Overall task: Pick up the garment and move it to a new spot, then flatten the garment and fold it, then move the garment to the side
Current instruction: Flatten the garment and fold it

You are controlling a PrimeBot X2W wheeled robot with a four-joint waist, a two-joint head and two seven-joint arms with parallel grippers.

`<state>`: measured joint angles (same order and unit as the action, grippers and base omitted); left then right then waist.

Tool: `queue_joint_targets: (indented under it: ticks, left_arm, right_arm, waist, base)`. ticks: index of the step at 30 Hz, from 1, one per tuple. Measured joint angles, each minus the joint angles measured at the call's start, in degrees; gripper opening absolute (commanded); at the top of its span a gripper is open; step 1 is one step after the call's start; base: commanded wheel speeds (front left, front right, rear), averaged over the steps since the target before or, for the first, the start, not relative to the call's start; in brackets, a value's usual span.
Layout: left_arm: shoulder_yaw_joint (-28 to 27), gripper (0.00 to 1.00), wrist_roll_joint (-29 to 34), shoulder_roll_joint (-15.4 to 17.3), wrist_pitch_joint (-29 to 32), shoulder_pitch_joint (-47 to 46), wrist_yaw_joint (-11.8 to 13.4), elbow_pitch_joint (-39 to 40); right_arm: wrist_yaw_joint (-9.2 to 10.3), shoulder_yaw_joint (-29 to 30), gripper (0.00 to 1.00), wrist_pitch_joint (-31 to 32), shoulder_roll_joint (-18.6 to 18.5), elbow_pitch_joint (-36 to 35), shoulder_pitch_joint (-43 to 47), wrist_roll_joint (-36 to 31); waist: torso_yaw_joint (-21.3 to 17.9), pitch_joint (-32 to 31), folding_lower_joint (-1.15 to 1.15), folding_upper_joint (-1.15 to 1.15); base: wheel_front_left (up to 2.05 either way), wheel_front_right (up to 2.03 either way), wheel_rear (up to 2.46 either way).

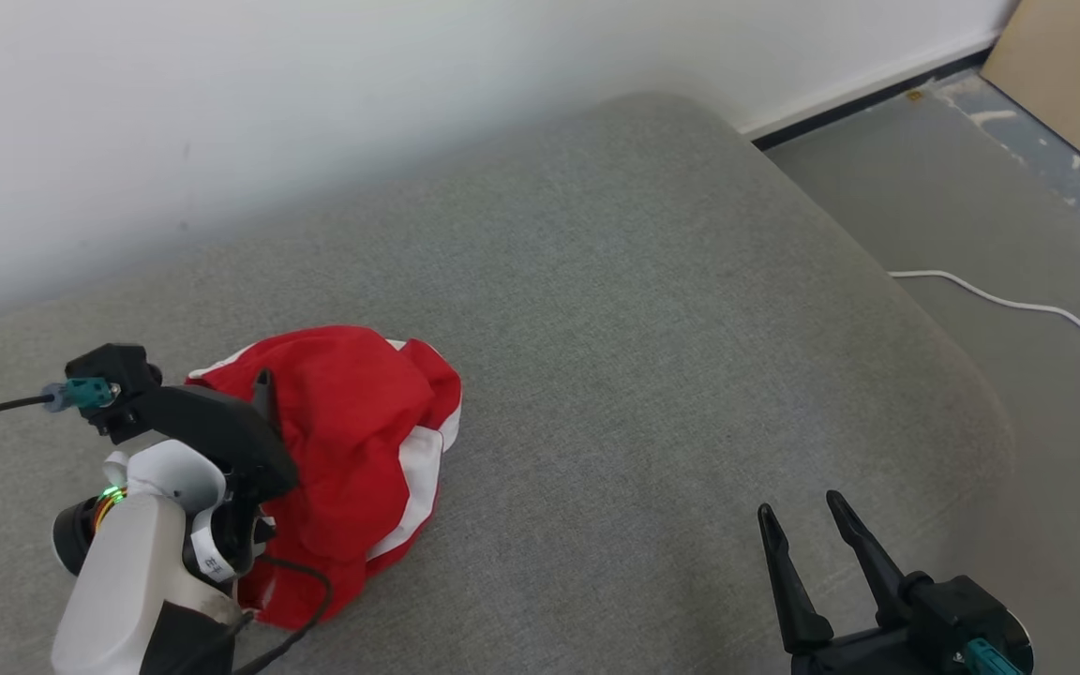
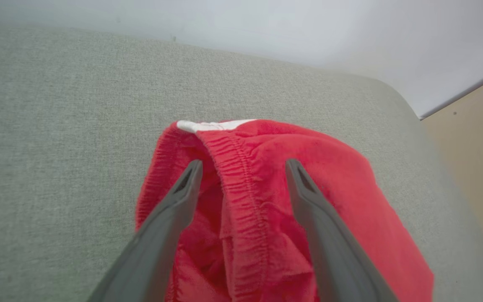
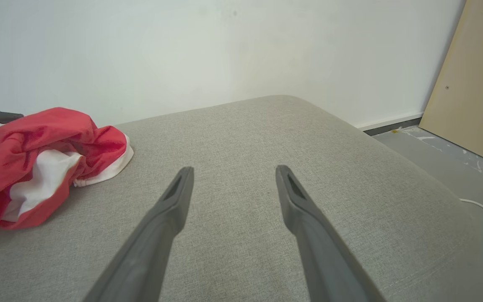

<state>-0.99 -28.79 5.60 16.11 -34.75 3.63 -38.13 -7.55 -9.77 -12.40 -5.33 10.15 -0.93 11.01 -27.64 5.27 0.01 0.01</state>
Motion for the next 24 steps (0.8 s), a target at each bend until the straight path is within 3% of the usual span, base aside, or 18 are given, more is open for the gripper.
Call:
queue_joint_targets:
  ticks: [3,9,10,11,12,24]
  left_arm:
    - [-0.2,1.0,0.2,0.4,-0.1,-0.4,1.4,-1.3]
    - [-0.5,1.0,-2.2,-0.1,1.9,-1.1,-0.4,-2.4]
    - [-0.3,0.55,-2.5,-0.2,1.9,-1.1,-1.0,-2.4]
    - [-0.1,0.31,-2.6,-0.3,1.5,-1.1,-1.5,-2.3]
    - [0.1,0.0,-2.6,-0.5,1.0,-1.2,-1.8,-2.3]
    - [7.1,0.0,1.4,-1.7,-10.2,-8.6,-6.7,0.6]
  right_arm:
    - [0.0,0.0,1.0,-0.3,0.1,0.3,-0.4,0.1]
    - [0.0,0.0,1.0,-0.6,0.2,0.8,-0.8,0.1]
    - [0.0,0.0,1.0,-0.7,0.3,0.9,-0.8,0.1]
    - [0.0,-0.1,1.0,-0.7,0.3,1.0,-0.9,0.1]
    - [0.0,-0.1,1.0,-0.7,0.4,1.1,-1.0,0.1]
    - [0.0,-0.5,1.0,-0.9,0.6,1.2,-1.2,0.1]
  waist:
    - [-0.7,0.8,0.0,0.0]
    - [-1.2,1.6,0.0,0.0]
    - [-1.1,1.6,0.0,0.0]
    - [-1.1,1.6,0.0,0.0]
    - [-1.0,1.6,0.0,0.0]
    - [1.2,0.6,0.0,0.0]
  base:
    - [0.0,0.0,0.0]
    - [0.0,0.0,0.0]
    - [0.0,0.0,0.0]
    - [0.0,0.0,0.0]
    - [0.0,0.0,0.0]
    - [0.0,0.0,0.0]
